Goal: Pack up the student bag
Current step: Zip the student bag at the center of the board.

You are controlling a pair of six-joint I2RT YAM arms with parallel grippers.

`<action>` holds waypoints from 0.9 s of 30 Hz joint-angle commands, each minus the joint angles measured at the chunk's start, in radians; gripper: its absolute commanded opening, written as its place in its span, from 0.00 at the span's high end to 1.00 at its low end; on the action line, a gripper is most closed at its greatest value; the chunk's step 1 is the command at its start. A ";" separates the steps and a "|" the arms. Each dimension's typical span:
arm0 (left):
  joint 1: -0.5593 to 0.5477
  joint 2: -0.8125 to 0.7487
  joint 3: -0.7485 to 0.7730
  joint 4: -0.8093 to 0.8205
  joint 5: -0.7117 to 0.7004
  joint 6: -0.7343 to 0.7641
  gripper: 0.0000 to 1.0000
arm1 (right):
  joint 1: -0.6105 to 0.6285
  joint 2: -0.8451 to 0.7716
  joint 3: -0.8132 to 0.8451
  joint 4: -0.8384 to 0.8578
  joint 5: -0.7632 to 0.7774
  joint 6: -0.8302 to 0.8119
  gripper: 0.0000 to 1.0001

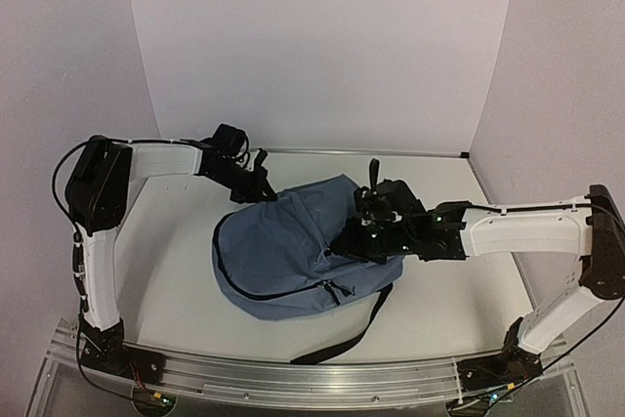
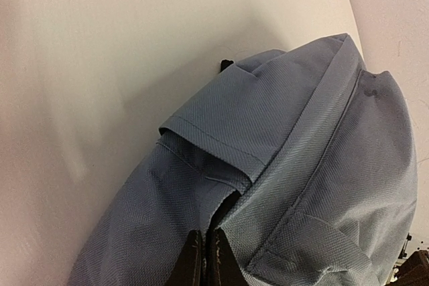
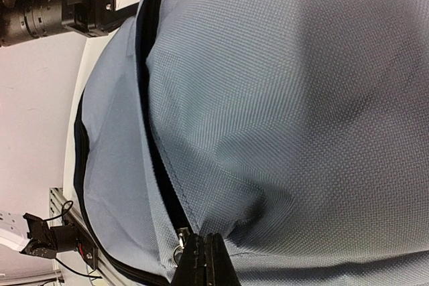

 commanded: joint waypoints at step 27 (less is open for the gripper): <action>0.184 0.246 0.429 0.086 -0.007 0.135 1.00 | 0.072 0.104 0.132 0.012 0.138 0.008 0.72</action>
